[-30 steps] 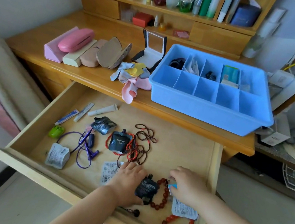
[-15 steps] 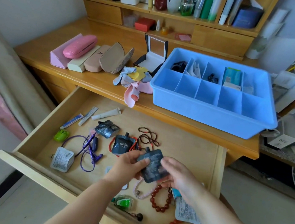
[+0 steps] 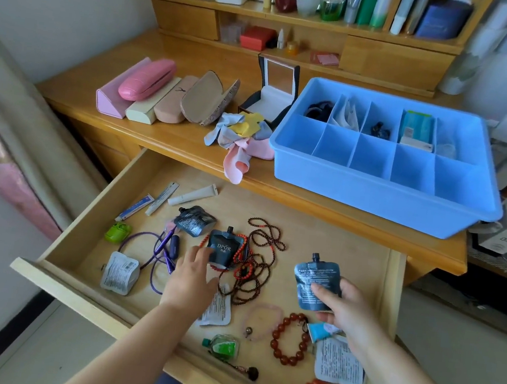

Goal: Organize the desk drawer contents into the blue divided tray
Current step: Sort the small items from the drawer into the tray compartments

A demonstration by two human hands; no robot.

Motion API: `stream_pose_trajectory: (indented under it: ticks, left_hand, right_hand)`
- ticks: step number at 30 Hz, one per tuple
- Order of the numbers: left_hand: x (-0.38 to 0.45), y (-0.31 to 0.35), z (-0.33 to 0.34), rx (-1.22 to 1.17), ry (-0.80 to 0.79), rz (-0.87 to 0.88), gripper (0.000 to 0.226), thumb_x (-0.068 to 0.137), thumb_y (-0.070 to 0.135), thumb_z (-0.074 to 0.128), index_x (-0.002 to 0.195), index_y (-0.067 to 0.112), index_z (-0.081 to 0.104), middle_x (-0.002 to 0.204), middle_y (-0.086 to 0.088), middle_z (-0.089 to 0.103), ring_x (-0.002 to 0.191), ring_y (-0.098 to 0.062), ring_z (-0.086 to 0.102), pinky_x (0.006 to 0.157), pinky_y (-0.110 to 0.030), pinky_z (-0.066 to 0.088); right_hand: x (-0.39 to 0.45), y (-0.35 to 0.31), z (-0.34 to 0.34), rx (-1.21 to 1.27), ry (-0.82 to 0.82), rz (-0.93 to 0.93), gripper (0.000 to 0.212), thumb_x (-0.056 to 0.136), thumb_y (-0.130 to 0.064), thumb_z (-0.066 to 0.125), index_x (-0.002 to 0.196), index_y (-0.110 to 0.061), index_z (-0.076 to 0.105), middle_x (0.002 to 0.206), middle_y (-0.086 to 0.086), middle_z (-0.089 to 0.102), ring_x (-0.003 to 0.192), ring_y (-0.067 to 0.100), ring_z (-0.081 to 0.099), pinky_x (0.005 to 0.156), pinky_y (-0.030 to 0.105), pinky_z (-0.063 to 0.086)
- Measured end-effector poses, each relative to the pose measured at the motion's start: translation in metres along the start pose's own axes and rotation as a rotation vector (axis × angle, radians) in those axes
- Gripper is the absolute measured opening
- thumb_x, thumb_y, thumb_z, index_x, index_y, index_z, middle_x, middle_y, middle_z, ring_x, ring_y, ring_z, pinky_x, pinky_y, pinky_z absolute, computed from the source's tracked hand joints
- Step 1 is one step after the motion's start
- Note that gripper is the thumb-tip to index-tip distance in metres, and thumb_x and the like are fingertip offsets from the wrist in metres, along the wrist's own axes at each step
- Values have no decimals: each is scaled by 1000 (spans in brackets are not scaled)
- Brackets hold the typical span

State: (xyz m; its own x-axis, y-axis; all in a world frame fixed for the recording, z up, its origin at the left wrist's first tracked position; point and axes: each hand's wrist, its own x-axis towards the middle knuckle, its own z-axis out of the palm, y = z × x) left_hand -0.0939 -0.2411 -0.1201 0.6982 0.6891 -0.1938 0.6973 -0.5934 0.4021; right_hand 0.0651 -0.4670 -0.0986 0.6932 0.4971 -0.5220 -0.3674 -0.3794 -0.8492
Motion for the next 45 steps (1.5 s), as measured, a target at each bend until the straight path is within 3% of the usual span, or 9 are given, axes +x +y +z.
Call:
stream_pose_trajectory:
  ticks: [9, 14, 17, 21, 26, 28, 31, 34, 45]
  left_hand:
    - [51, 29, -2, 18, -12, -244, 60, 81, 46, 63, 129, 19, 39, 105, -4, 63, 85, -25, 62, 69, -34, 53]
    - [41, 38, -5, 1, 50, -69, 37, 86, 29, 62, 114, 16, 42, 99, -5, 59, 76, -21, 58, 57, -31, 49]
    - [24, 38, -19, -219, 125, -88, 28, 91, 25, 56, 111, 16, 39, 75, -2, 59, 58, -16, 57, 44, -26, 41]
    - [4, 61, -47, -1050, -98, -354, 19, 92, 3, 53, 109, 8, 49, 98, -14, 63, 70, -26, 71, 62, -35, 59]
    - [-26, 123, -79, -1097, -177, 28, 29, 91, 6, 57, 113, 25, 58, 99, 2, 73, 95, -20, 69, 84, -39, 55]
    - [-27, 157, -98, -983, -130, 192, 27, 90, 18, 60, 111, 35, 57, 98, 14, 72, 90, -5, 68, 75, -23, 52]
    - [-14, 209, -117, -878, -42, 317, 24, 87, 28, 64, 106, 39, 54, 91, 13, 71, 76, -5, 67, 61, -13, 48]
    - [11, 261, -119, -846, -48, 377, 26, 84, 28, 67, 106, 31, 53, 91, 9, 68, 70, -8, 67, 60, -18, 54]
    - [62, 351, -72, -452, -157, 483, 57, 77, 20, 67, 124, 21, 36, 80, 2, 57, 66, -13, 57, 45, -21, 40]
  right_hand:
    - [-17, -2, -4, -87, -68, -11, 16, 88, -25, 65, 104, -24, 62, 96, -2, 73, 85, 14, 70, 68, 25, 54]
    - [-17, -12, -4, 50, -51, 74, 14, 90, -21, 62, 104, -21, 62, 93, 2, 74, 79, 19, 70, 62, 22, 52]
    - [-21, -16, -2, 167, -87, 117, 21, 90, -7, 59, 111, -11, 60, 97, 10, 73, 88, 25, 70, 70, 28, 55]
    - [-31, -29, -2, 305, -147, 79, 29, 87, -1, 60, 115, -9, 59, 106, 9, 71, 97, 23, 69, 81, 35, 56]
    - [-49, -88, -28, 276, -79, -235, 22, 85, -5, 64, 105, -12, 65, 100, 4, 73, 90, 15, 68, 70, 24, 53]
    - [-56, -120, -50, 246, 31, -395, 17, 85, -8, 65, 100, -14, 67, 97, 3, 74, 86, 15, 68, 68, 23, 54]
    - [-54, -163, -92, -64, 387, -567, 19, 82, -24, 69, 100, -27, 65, 91, -9, 72, 81, 5, 66, 66, 22, 54]
    - [-39, -188, -125, -488, 682, -589, 58, 80, -26, 70, 130, -33, 41, 98, -13, 61, 85, 10, 61, 71, 28, 50]
    - [1, -203, -143, -1371, 605, -292, 30, 75, -45, 66, 98, -26, 61, 87, -5, 52, 79, 16, 50, 59, 28, 36]
